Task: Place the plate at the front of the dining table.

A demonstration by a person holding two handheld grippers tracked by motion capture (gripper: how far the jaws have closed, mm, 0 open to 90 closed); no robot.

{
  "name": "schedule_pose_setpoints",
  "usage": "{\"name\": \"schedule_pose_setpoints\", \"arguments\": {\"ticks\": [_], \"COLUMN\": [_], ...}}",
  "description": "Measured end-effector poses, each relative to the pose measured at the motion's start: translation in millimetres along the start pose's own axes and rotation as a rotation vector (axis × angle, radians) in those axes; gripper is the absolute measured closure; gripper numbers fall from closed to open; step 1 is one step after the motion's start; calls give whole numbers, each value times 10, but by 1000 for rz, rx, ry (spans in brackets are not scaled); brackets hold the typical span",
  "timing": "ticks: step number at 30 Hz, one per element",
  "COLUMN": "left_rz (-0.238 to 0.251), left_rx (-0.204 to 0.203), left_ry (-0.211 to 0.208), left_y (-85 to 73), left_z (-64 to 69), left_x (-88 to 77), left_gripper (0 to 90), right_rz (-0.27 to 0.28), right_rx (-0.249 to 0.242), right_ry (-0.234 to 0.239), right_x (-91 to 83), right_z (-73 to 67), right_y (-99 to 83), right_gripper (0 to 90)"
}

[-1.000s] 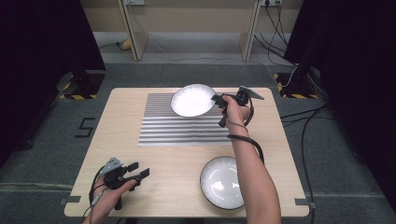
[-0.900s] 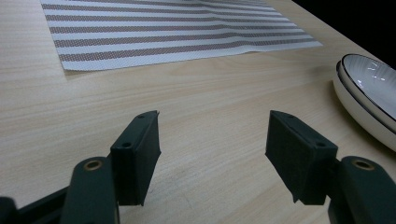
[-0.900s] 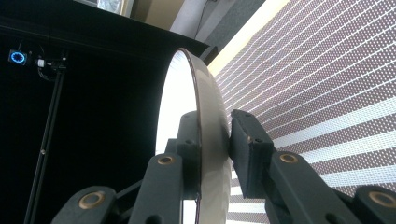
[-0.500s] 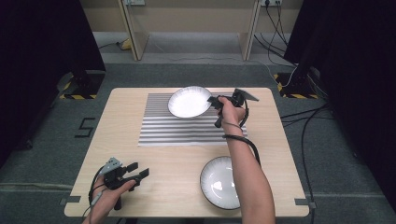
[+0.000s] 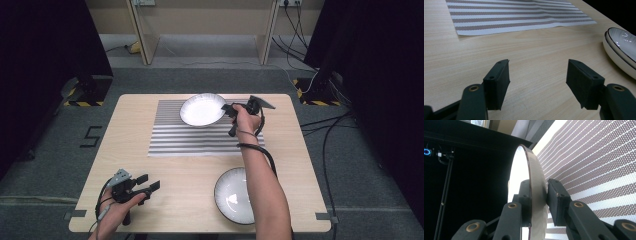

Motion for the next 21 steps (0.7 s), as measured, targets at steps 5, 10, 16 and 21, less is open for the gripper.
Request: {"name": "schedule_pose_setpoints", "arguments": {"ticks": [5,10,16,21], "left_rz": [-7,-9,-9,-7], "left_rx": [9,6,6,3], "left_ry": [-12,-8,-9,-7], "left_y": [-13,-13,-15,-15], "left_z": [31,25,25,21], "left_x": [18,18,22,19], "left_gripper": [347,347,347,347], "right_rz": [4,5,11,14], "right_rx": [-2,-1,1,12], "right_ry": [-8,-15,-20,-22], "right_x": [17,40,56,74], "right_z": [18,44,66,86], "right_y": [12,15,23,28], "right_gripper": [737,735,734,733]}}
Point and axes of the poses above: each handheld gripper's, and its own axes: x roughly forward along the jaws, y roughly out of its top, z roughly to its right, the point moved 1 cm from there along x, roughly forward along the jaws, and after that the axes turned 4 degrees about x, right-handed, at the moved point
